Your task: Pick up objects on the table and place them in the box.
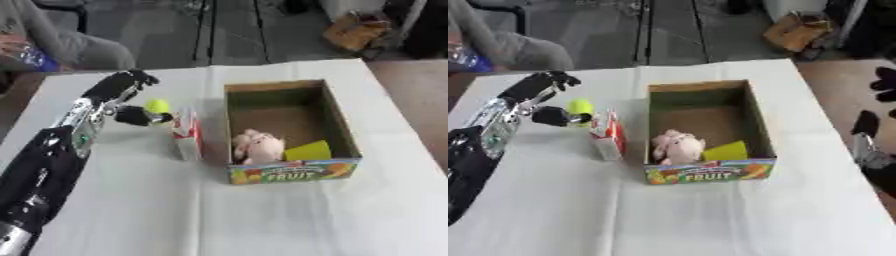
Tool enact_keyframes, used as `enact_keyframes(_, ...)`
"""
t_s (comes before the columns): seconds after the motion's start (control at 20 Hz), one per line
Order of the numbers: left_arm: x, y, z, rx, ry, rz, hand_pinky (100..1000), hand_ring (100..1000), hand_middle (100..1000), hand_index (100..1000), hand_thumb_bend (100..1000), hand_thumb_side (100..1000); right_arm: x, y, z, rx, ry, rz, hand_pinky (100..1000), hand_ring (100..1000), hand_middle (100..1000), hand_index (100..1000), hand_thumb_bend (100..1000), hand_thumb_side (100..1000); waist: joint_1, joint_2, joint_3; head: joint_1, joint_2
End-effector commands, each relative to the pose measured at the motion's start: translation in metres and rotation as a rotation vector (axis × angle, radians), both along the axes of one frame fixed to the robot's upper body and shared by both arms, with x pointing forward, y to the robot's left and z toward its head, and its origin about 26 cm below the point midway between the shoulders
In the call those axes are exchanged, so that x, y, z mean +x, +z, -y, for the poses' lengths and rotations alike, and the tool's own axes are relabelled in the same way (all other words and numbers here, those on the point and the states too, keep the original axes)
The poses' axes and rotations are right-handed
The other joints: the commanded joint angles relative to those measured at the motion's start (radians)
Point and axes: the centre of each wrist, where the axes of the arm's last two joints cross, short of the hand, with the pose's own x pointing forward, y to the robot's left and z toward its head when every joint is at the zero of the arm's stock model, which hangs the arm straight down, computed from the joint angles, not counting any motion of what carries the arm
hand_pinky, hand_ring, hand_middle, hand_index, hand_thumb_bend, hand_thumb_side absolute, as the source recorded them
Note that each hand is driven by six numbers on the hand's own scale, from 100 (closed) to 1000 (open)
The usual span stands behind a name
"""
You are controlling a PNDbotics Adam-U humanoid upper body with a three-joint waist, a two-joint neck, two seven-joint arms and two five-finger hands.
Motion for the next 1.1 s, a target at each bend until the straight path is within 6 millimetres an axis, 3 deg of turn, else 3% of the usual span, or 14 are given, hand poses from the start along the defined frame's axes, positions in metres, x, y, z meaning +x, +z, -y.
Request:
enact_keyframes(0.05, 0.001, 0.01, -0.005, 0.004, 0.014, 0.055, 681, 727, 756, 879, 754, 639, -0.003, 0.01, 0.0, -0.013, 0.011, 0.036, 613, 721, 737, 925, 100, 273, -0.003, -0.012, -0.002, 0.001, -0.013)
enact_keyframes(0.95, 0.0, -0.016, -0.011, -0.018, 0.03, 0.06, 681, 754, 783, 888, 741, 671, -0.002, 0.011, -0.002, 0.003, 0.022, 0.052, 607, 718, 734, 930, 100, 335, 0.007, 0.028, -0.026, 0.004, -0.039)
enact_keyframes(1.0, 0.0, -0.021, -0.011, -0.008, 0.024, 0.041, 634, 689, 745, 879, 776, 616, -0.002, 0.011, -0.002, 0.003, 0.021, 0.053, 607, 717, 734, 930, 100, 336, 0.008, 0.028, -0.027, 0.003, -0.037)
enact_keyframes(1.1, 0.0, -0.024, -0.011, 0.012, 0.018, 0.014, 626, 682, 742, 879, 776, 606, -0.002, 0.011, -0.002, 0.004, 0.02, 0.054, 607, 717, 734, 930, 100, 336, 0.009, 0.027, -0.026, 0.001, -0.036)
